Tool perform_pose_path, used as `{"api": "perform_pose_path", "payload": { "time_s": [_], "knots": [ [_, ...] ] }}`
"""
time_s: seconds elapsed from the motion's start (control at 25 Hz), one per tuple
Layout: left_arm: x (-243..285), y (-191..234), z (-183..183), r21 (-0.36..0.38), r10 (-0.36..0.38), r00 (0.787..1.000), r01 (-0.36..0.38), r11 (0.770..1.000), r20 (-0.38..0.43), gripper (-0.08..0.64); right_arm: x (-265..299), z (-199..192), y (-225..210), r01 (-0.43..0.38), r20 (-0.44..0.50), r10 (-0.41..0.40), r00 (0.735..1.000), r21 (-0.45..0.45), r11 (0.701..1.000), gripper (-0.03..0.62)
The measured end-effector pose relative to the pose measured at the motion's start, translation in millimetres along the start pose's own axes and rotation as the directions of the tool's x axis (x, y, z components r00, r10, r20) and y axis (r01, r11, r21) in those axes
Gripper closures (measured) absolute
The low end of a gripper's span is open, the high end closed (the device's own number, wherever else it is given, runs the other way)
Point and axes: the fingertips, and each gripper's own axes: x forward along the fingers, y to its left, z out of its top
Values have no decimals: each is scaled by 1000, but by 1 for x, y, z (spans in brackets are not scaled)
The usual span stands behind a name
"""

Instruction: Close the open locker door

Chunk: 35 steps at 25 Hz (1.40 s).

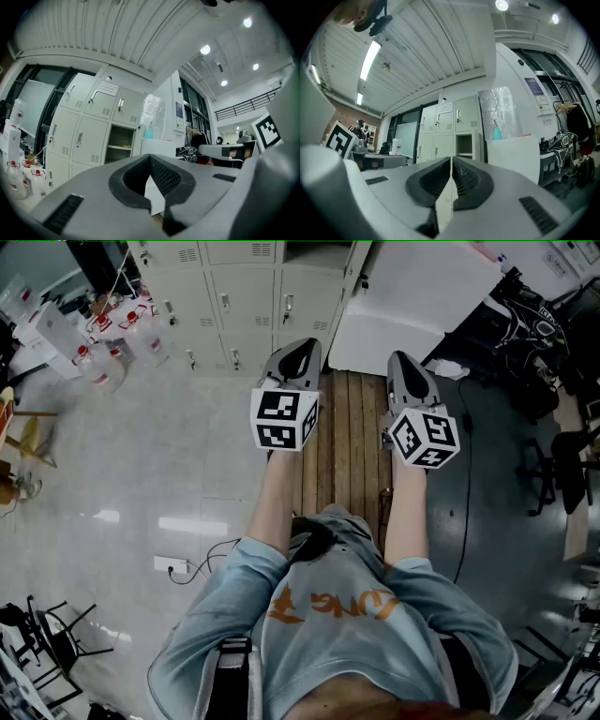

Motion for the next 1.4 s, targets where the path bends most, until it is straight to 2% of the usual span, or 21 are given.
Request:
{"api": "perform_pose_path", "payload": {
  "time_s": [0.24,0.4,0.8,0.96,1.12,1.4],
  "knots": [
    [1,10,10,1,4,1000,-4,1000,27,541,8,8,7,-24,23,24,999,-4,1000,563],
    [2,16,20,11,-1,999,0,1000,38,541,17,13,6,-6,39,6,999,19,1000,563],
    [6,40,25,-6,27,998,-26,1000,62,541,36,11,10,-18,21,18,1000,27,999,561],
    [19,38,22,-15,10,998,-9,1000,54,541,42,9,2,-21,16,21,1000,29,999,561],
    [32,38,15,2,-14,999,14,1000,30,541,57,4,-12,-12,26,10,1000,83,996,561],
    [61,76,-14,-13,23,999,-23,1000,-41,541,111,-28,-14,-49,5,48,999,134,990,561]
  ]
}}
